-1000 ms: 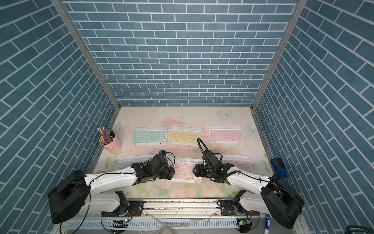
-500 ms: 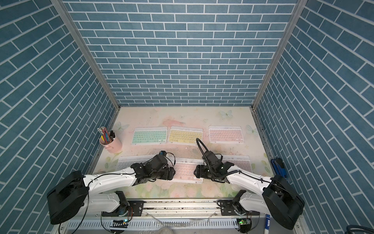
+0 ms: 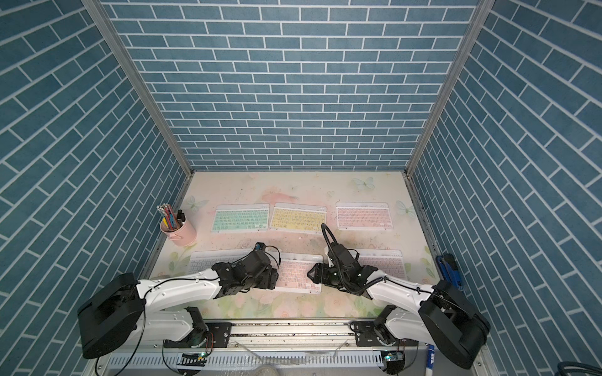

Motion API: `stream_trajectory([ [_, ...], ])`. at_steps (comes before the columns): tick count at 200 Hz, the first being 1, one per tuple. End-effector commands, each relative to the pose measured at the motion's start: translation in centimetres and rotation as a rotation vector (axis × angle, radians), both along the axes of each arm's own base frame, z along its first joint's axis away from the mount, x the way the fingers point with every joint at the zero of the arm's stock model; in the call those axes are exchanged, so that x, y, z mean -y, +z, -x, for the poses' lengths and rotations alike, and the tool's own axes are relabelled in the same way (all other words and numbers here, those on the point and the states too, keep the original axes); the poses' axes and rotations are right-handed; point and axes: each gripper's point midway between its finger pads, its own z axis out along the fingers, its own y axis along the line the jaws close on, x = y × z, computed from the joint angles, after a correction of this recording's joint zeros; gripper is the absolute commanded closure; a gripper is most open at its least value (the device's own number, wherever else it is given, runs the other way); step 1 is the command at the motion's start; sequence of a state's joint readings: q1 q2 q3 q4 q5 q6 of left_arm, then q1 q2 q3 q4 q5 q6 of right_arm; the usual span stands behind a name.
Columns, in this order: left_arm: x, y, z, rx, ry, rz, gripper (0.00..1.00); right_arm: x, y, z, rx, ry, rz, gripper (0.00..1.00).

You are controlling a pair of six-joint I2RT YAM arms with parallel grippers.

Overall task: Stack the numeric keypads
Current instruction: Pick up the numeric keypad from the center of the board.

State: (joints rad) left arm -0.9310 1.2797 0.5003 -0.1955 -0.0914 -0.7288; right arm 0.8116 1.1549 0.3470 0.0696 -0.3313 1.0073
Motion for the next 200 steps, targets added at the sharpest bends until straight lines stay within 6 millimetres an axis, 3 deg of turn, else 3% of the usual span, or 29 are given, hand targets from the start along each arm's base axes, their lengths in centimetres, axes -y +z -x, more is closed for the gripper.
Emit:
stream_trajectory([
  [1, 2.1, -0.2, 1.3, -0.054, -0.063, 0.071, 0.11, -2.7, 4.7, 0.1, 0.000, 0.021, -0.230, 0.28],
  [47, 2.2, 0.0, 1.3, -0.049, -0.066, 0.078, 0.11, -2.1, 6.2, -0.4, 0.012, -0.026, -0.326, 0.29],
  [200, 3.8, 1.5, 1.8, -0.039, -0.112, 0.182, 0.11, -2.9, 10.6, 1.5, 0.075, 0.105, -0.488, 0.32],
])
